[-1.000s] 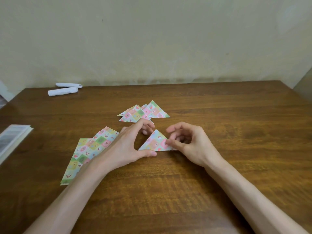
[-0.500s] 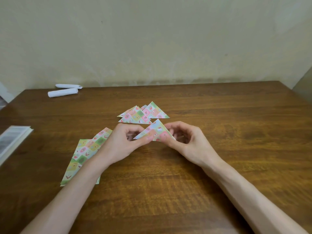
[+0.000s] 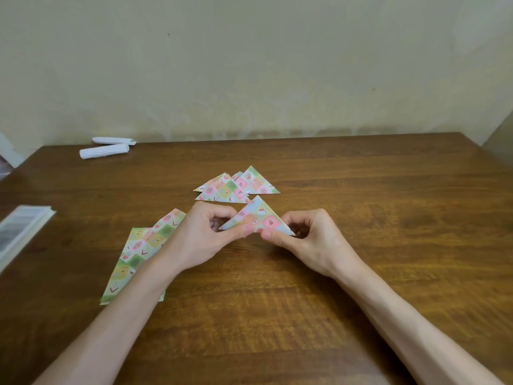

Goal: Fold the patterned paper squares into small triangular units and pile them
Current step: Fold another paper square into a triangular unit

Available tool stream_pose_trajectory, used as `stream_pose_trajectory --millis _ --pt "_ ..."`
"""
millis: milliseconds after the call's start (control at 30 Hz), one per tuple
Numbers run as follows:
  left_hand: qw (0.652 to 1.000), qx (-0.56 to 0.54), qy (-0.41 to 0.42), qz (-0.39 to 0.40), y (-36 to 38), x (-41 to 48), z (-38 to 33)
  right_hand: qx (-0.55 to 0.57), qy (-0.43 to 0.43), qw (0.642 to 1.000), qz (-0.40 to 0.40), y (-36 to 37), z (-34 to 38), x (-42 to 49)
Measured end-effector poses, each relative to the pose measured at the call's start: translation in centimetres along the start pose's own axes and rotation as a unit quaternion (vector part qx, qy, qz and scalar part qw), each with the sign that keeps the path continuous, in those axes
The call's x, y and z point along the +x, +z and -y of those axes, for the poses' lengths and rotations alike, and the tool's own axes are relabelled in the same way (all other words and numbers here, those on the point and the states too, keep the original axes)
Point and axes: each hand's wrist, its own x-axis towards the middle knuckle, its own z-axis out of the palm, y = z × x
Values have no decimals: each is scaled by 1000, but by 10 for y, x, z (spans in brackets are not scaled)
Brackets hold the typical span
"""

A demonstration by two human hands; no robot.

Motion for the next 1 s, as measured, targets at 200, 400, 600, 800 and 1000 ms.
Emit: stream_pose_trajectory --millis 200,400,600,800,1000 --pt "1000 8 -10 -3 -5 1 1 -5 13 999 -33 -4 -3 2" --pt "999 14 -32 -14 -7 1 4 48 3 998 -51 -5 -2 3" --pt "999 7 -31 -29 -8 1 11 -11 7 995 -98 -8 -6 8" --pt "991 20 -26 -126 -7 0 16 -34 30 993 -111 -21 -10 25" --pt "979 61 -24 -195 -14 1 20 -50 42 994 -83 -23 -16 52"
